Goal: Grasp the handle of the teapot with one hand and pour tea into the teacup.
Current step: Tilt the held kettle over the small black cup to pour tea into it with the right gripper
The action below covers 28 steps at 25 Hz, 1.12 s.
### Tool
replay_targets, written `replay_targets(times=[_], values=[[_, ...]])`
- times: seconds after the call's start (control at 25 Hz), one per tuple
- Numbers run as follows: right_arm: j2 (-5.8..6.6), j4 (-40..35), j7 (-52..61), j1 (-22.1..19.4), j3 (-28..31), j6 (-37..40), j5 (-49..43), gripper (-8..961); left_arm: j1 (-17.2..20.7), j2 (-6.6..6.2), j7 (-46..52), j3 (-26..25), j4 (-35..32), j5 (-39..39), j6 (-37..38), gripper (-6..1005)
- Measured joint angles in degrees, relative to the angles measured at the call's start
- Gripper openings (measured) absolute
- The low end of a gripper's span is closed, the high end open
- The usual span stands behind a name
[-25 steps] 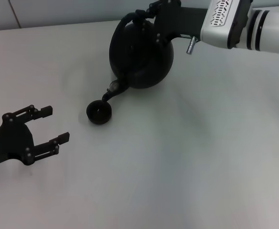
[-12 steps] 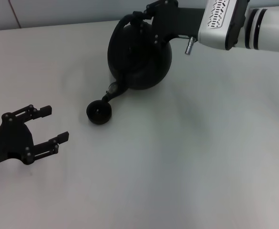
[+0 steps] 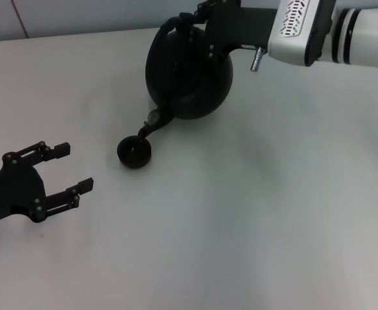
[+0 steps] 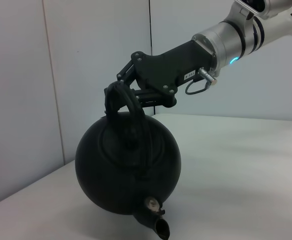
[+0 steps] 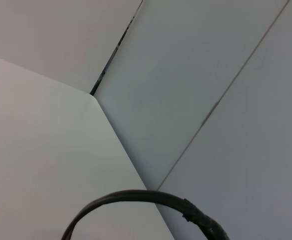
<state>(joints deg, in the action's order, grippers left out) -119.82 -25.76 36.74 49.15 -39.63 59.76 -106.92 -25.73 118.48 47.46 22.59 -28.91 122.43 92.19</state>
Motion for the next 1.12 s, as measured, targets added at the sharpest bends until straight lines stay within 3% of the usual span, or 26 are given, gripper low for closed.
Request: replay_targets(times=[0.16, 0.48, 1.12], values=[[-0.05, -0.7, 0.0, -0.6, -3.4, -0.2, 2.9, 104, 0.0, 0.00, 0.0, 0.0, 0.0, 0.0, 0.0, 752], [-0.06, -3.9, 0.7, -3.4, -18.0, -6.6, 12.9, 101, 0.0, 0.00, -0.1, 0.0, 0.0, 0.0, -0.4, 752], [-0.06, -5.3, 0.8, -4.5, -19.4, -6.9, 14.0, 95, 0.0, -0.09, -0.3, 0.0, 0.0, 0.2, -1.1, 752]])
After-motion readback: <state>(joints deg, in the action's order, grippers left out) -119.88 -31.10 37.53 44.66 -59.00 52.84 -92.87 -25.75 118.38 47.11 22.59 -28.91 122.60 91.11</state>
